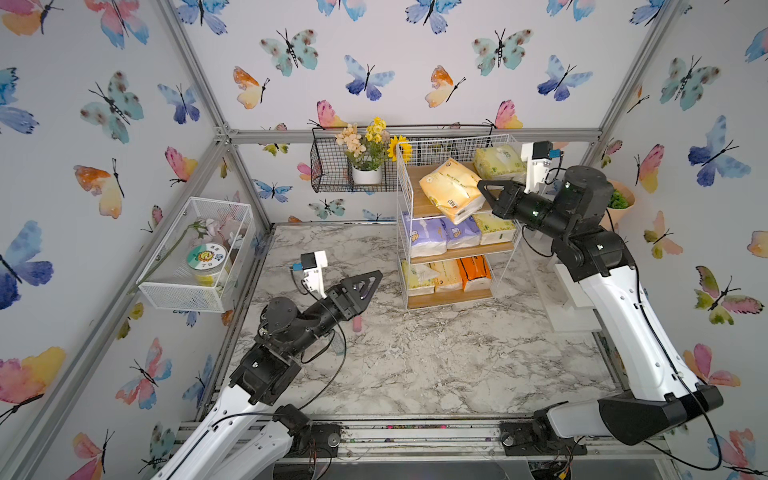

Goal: Remove the tissue boxes from the shelf
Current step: Pick up a box of tissues from the shelf.

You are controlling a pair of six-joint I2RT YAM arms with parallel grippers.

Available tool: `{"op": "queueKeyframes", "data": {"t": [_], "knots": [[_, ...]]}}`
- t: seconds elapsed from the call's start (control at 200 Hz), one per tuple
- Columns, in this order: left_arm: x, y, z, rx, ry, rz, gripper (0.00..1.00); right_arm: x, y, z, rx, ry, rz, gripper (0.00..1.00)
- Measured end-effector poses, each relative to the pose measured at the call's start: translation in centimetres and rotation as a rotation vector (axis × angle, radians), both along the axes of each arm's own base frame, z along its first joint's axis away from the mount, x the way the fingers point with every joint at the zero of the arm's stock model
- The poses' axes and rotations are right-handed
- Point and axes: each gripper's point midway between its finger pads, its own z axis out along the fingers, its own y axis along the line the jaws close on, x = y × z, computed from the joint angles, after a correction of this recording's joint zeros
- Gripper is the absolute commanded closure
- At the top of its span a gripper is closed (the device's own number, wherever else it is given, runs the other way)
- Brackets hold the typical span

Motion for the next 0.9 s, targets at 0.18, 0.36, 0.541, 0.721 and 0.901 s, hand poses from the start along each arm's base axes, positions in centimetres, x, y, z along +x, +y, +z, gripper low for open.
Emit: {"op": "queueKeyframes", "data": {"t": [0.18,0.36,0.541,0.721,0.901], "knots": [[0.8,-5.3,0.1,-0.030,0.019,-0.044,0.01,-1.1,-0.7,-0.4,0.010,0.025,-0.019,0.99],[2.2,-9.5,1.3,-0.102,0.038,-0.058,0.01,-1.7,-1.2,-1.7,0.022,0.072,-0.043,0.99],[3.8,-11.1,3.5,-0.211,0.041,-0.048,0.01,-2.5,-1.6,-2.3,0.039,0.094,-0.051,0.99],[5.5,-13.2,4.9,-0.294,0.094,-0.062,0.02,-2.9,-1.8,-2.8,0.051,0.112,-0.052,0.99],[7.1,-14.8,4.9,-0.332,0.159,-0.054,0.06,-3.0,-1.8,-3.3,0.052,0.124,-0.053,0.99]]}}
